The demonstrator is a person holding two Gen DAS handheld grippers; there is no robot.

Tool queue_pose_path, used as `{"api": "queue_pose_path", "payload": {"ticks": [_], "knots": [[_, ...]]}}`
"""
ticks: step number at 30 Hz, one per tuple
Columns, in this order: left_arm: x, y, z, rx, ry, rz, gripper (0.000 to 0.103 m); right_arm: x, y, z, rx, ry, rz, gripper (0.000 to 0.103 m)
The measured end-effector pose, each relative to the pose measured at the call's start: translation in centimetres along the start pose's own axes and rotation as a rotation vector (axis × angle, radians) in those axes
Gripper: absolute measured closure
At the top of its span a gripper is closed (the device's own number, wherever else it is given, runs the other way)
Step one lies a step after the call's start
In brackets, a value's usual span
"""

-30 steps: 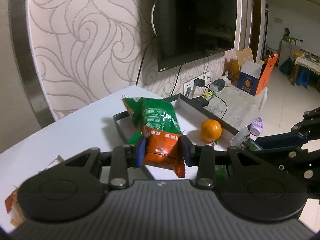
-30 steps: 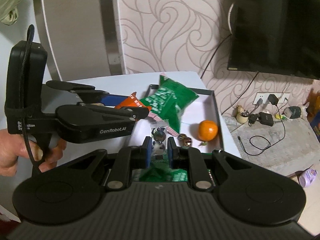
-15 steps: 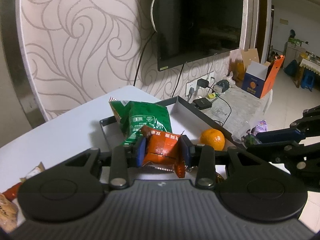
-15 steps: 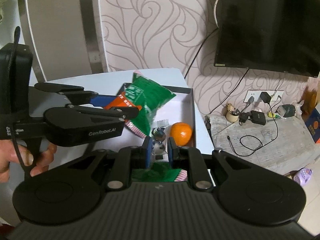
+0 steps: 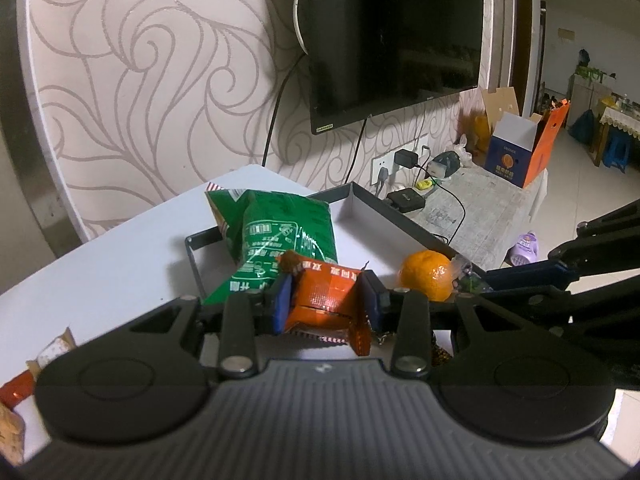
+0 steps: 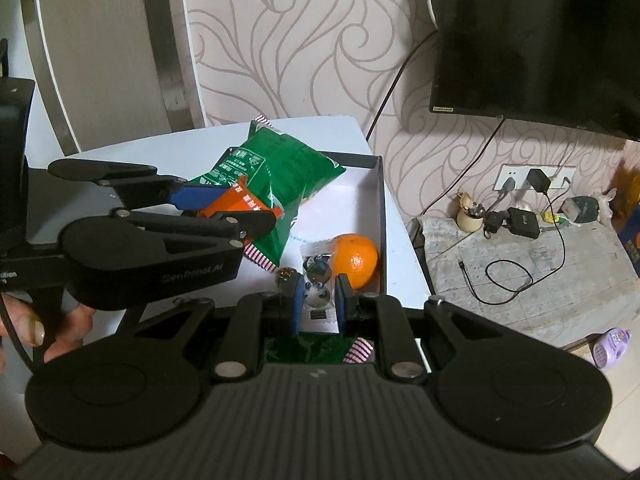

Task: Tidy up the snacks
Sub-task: 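Lower both snacks into the box tray and open both grippers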

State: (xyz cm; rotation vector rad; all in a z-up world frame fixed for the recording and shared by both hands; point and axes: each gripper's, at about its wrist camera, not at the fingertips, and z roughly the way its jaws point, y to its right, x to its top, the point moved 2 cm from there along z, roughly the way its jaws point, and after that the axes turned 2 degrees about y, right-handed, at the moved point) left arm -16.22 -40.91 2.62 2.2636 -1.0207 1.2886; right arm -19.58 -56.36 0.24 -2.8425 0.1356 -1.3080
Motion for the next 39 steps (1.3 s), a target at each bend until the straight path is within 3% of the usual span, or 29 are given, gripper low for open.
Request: {"api": "queue_pose_path", "payload": {"ticks": [17, 28, 37, 39], "knots": [[-0.1, -0.1, -0.4, -0.002, -0.013, -0.024, 0.060, -0.1, 0.3, 0.6, 0.001, -0.007, 0.002, 0.083], [-0.4, -0.5, -1.9, 0.005, 0.024, -0.030, 0.037, 0.0, 0.0, 0.5, 0.001, 0.004, 0.008, 0.083], [-1.2, -1.6, -3.2, 0.015, 0.027, -0.058, 0.037, 0.0, -0.3, -0.1, 0.006, 0.008, 0.027, 0.082], [-1.3, -1.6, -3.4, 0.015, 0.028, -0.058, 0.037, -0.1, -0.4, -0.2, 0.006, 0.008, 0.033, 0.075]]}}
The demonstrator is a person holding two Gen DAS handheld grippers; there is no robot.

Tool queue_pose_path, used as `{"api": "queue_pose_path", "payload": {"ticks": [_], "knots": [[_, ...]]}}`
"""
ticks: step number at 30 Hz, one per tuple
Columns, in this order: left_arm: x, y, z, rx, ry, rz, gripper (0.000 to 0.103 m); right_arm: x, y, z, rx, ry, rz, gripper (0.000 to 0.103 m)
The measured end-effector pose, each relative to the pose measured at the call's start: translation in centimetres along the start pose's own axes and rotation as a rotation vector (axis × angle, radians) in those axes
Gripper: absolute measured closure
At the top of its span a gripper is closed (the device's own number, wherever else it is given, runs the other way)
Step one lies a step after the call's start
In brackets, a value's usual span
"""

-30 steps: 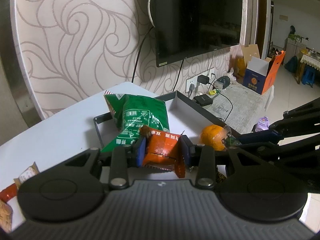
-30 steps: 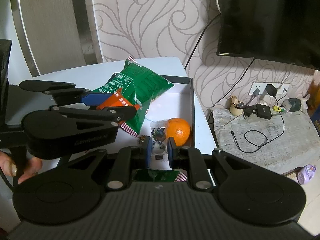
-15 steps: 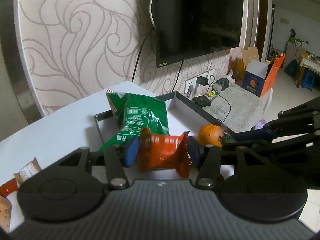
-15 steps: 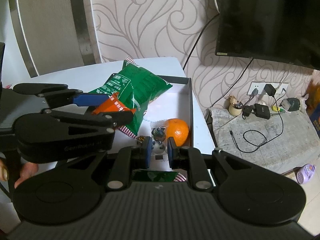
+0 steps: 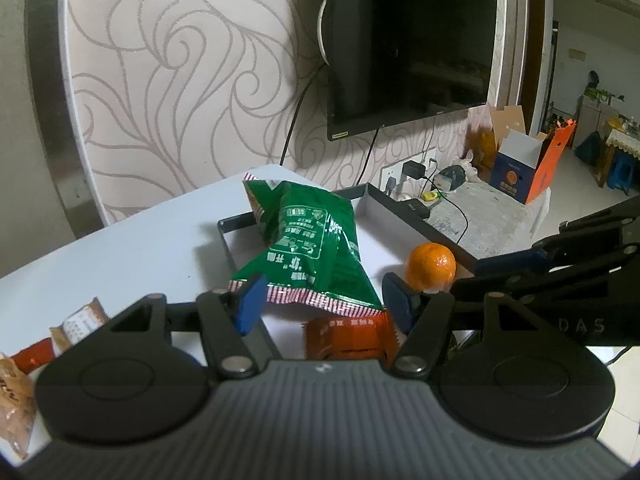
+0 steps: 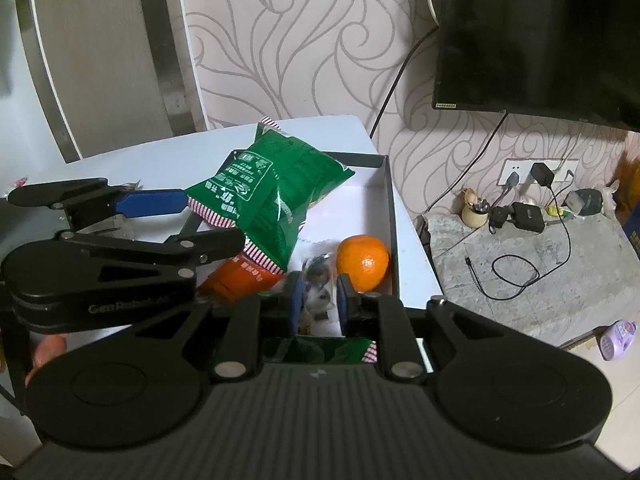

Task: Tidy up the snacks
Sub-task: 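Lower both snacks into the box tray and open both grippers, then withdraw both grippers from the tray toward the snacks on the table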

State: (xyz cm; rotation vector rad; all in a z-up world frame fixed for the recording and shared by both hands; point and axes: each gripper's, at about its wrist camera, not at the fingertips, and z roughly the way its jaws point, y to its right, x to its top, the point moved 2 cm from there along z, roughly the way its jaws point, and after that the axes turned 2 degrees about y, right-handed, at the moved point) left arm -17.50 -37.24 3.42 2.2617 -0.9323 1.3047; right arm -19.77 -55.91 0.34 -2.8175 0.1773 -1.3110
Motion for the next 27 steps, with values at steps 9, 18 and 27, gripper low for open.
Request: {"api": "queue_pose_path", "payload": {"ticks": [9, 18, 27], "knots": [[-0.4, -0.5, -0.9, -0.003, 0.003, -0.007, 0.037, -0.1, -0.9, -1.1, -0.021, 0.023, 0.008, 0.055], [-1.0, -2.7, -3.1, 0.019, 0.015, -0.021, 0.037, 0.4, -3.0, -1.9, -0.007, 0.041, -0.005, 0.053], [-2.6, -7.3, -6.5, 0.092, 0.030, -0.051, 0.037, 1.7, -7.5, -2.4, 0.048, 0.074, -0.042, 0.040]]}}
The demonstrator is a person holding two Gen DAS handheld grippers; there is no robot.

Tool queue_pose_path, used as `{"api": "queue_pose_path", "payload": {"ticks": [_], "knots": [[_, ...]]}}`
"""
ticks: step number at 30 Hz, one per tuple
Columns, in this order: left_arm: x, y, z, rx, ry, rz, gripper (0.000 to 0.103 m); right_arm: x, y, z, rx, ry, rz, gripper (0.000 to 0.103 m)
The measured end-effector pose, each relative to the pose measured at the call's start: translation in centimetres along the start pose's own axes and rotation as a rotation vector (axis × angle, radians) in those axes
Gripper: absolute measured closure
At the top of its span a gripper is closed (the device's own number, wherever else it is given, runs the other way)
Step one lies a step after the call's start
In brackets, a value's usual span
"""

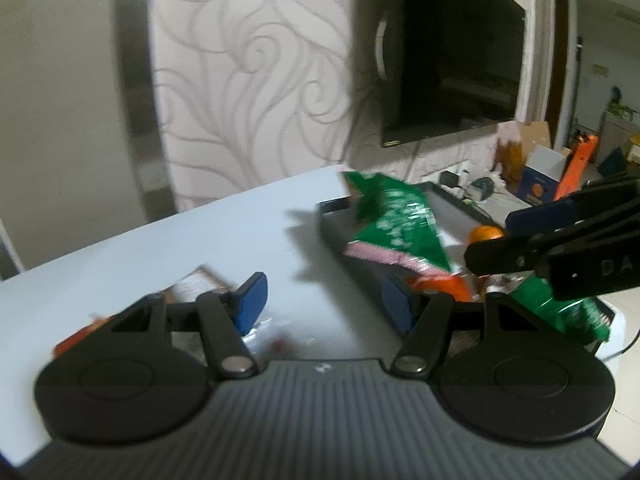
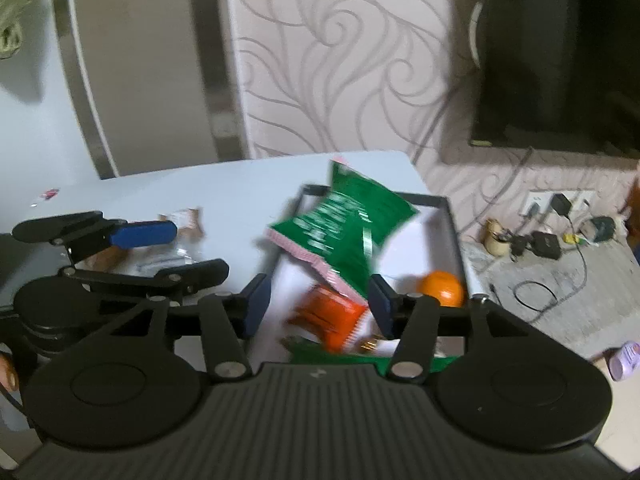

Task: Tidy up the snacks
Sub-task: 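Withdraw both grippers from the tray toward the snacks on the table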

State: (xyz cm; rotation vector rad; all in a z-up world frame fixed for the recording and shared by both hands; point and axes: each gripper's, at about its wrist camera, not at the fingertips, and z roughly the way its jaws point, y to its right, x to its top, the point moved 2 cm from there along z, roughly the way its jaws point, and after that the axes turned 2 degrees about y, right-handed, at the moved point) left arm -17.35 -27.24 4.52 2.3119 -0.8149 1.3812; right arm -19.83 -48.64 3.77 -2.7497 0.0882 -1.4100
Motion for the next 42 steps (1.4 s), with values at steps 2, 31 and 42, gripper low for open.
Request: {"api": "queue_pose_path", "payload": {"ticks": [2, 31, 42], "knots": [[-0.5, -1.6, -0.6, 0.026, -0.009, -0.021, 0.037, 0.3, -1.4, 0.3, 0.018, 0.003, -0.017, 0.038], [-4.8, -13.4, -1.7, 0.159, -0.065, -0.047, 0.037, -0.2, -12.9, 2.8, 0.071, -0.080, -0.105, 0.027], [-5.0, -14.2, -0.7, 0.142, -0.062, -0.028, 0.037, 0.0, -14.9, 5.4, 0.074, -0.120, -0.148, 0.016]]}}
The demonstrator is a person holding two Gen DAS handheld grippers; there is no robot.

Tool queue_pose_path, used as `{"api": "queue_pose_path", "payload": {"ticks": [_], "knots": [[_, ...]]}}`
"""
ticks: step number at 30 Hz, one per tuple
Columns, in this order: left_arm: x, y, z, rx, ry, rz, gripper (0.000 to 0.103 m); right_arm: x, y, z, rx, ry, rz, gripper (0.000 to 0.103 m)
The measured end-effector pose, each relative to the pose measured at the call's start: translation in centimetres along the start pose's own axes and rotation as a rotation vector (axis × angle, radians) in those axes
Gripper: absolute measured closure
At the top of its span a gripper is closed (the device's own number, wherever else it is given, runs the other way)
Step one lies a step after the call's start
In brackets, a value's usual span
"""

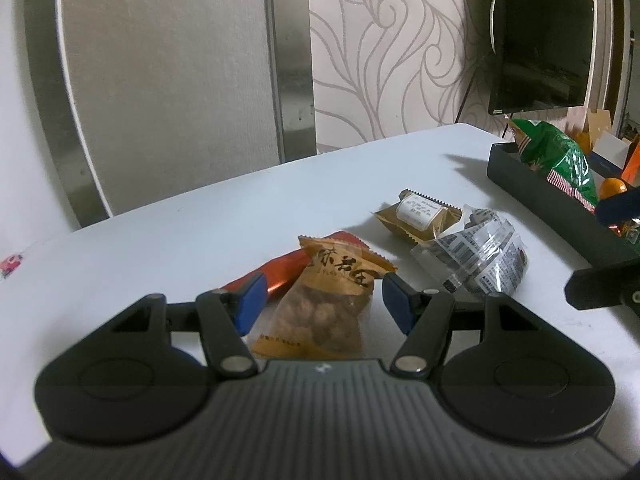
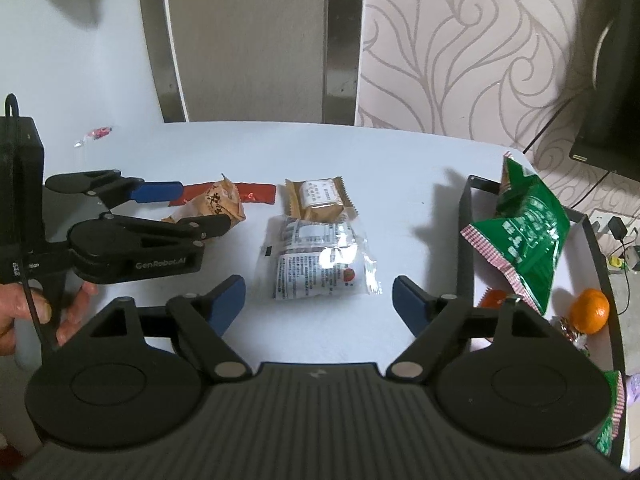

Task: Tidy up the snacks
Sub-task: 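Withdraw both grippers from the tray toward the snacks on the table, then grasp the brown peanut bag with the left gripper while the right approaches the clear bag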

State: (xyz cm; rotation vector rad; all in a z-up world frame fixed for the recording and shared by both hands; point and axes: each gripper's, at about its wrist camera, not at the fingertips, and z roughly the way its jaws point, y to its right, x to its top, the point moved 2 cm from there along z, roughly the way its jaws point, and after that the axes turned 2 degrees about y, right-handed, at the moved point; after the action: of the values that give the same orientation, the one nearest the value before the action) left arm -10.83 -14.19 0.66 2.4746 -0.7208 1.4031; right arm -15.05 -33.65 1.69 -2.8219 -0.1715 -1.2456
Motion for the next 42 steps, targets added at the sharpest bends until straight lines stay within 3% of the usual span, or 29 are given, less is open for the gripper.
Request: {"api": "queue_pose_path", "payload": {"ticks": [10, 29, 42], "knots": [[0.1, -0.1, 0.6, -0.015, 0.001, -0.009, 0.037, 1.1, 0.5, 3.1, -0.005, -0.029, 0.011, 0.016], [0.1, 0.1, 1.9, -0.011, -0.040, -0.011, 0.037, 2.4, 0.8, 9.0, 0.061, -0.094, 0.012, 0.015], [-0.1, 0.5, 2.4, -0.050, -0.057, 0.002, 0.041, 2.5, 0.7, 8.6, 0.089, -0.080, -0.022, 0.027]]}}
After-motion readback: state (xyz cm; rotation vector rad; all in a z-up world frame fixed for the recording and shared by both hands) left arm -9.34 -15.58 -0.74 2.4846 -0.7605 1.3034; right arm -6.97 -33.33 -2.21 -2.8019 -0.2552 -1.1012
